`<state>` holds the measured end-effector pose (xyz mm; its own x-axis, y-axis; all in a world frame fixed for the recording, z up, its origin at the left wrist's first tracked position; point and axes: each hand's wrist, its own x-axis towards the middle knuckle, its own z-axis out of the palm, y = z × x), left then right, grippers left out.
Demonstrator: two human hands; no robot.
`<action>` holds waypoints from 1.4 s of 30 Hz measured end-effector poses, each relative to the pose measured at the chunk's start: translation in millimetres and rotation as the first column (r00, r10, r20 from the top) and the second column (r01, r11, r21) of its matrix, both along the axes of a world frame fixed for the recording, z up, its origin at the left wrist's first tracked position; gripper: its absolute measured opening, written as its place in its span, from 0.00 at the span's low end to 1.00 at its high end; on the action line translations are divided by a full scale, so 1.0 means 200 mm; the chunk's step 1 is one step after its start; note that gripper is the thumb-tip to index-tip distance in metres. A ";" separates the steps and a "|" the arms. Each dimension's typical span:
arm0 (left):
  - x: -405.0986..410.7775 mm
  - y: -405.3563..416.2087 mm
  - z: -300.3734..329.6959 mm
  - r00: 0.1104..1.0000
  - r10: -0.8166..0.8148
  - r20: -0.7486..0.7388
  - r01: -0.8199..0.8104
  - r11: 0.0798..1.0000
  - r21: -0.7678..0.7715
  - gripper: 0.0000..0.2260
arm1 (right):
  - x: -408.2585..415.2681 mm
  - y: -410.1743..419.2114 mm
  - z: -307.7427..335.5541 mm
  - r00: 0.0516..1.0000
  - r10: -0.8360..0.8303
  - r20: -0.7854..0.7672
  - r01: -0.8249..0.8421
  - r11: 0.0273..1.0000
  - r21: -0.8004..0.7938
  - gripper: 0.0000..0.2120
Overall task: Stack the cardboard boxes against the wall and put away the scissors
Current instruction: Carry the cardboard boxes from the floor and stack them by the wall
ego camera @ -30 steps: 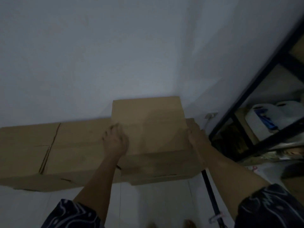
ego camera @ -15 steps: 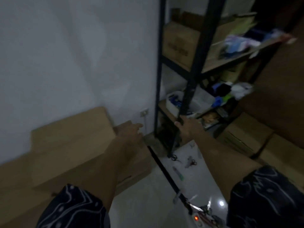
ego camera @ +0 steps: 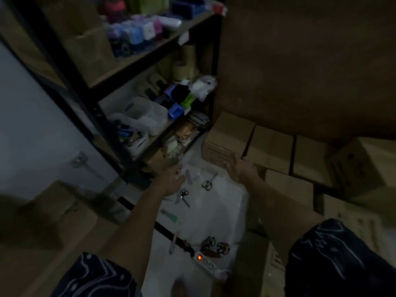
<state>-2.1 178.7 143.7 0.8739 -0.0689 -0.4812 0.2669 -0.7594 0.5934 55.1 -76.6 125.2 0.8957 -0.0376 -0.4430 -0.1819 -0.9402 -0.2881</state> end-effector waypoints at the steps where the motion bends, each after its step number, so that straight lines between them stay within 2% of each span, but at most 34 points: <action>1: 0.01 -0.06 -0.06 0.999 -0.002 -0.036 0.002 1.000 -0.010 0.24 | -0.03 -0.06 -0.06 0.999 -0.035 -0.029 0.036 0.999 0.003 0.32; 7: -0.03 -0.40 -0.53 0.978 -0.103 -0.183 0.095 0.994 -0.054 0.23 | -0.28 -0.41 -0.51 0.941 -0.277 -0.195 0.286 0.958 0.020 0.35; 11: -0.10 -0.62 -0.84 0.936 -0.205 -0.287 0.188 0.978 -0.088 0.24 | -0.47 -0.62 -0.84 0.870 -0.430 -0.242 0.443 0.897 -0.002 0.36; 15: -0.25 -0.82 -1.14 0.905 -0.241 -0.351 0.214 0.970 -0.114 0.23 | -0.66 -0.79 -1.12 0.790 -0.528 -0.313 0.547 0.837 -0.031 0.35; 18: -0.38 -1.02 -1.34 0.874 -0.236 -0.425 0.192 0.971 -0.146 0.22 | -0.83 -0.95 -1.35 0.766 -0.552 -0.330 0.563 0.823 -0.071 0.39; 21: -0.53 -1.21 -1.54 0.851 -0.246 -0.463 0.178 0.966 -0.185 0.24 | -1.00 -1.08 -1.54 0.740 -0.593 -0.317 0.591 0.799 -0.115 0.39; 28: -0.91 -1.64 -1.86 0.775 -0.089 -0.626 -0.090 0.965 -0.248 0.37 | -1.24 -1.37 -1.86 0.739 -0.624 -0.254 0.573 0.780 -0.250 0.43; 32: -1.01 -1.79 -2.00 0.751 -0.020 -0.661 -0.178 0.956 -0.232 0.39 | -1.32 -1.48 -1.97 0.730 -0.647 -0.220 0.591 0.759 -0.273 0.49; 34: -1.04 -1.83 -2.08 0.741 -0.013 -0.671 -0.154 0.970 -0.189 0.39 | -1.33 -1.50 -2.00 0.713 -0.667 -0.218 0.609 0.742 -0.279 0.53; 36: -1.08 -1.85 -2.13 0.773 -0.012 -0.635 -0.142 0.971 -0.192 0.32 | -1.34 -1.52 -2.01 0.711 -0.670 -0.215 0.615 0.740 -0.270 0.54; 39: -1.11 -1.83 -2.14 0.838 0.072 -0.541 -0.202 0.962 -0.185 0.20 | -1.32 -1.54 -1.97 0.737 -0.651 -0.179 0.601 0.753 -0.268 0.49; 42: -1.12 -1.75 -2.13 0.900 0.103 -0.425 -0.206 0.957 -0.206 0.19 | -1.30 -1.55 -1.87 0.789 -0.598 -0.140 0.548 0.788 -0.281 0.44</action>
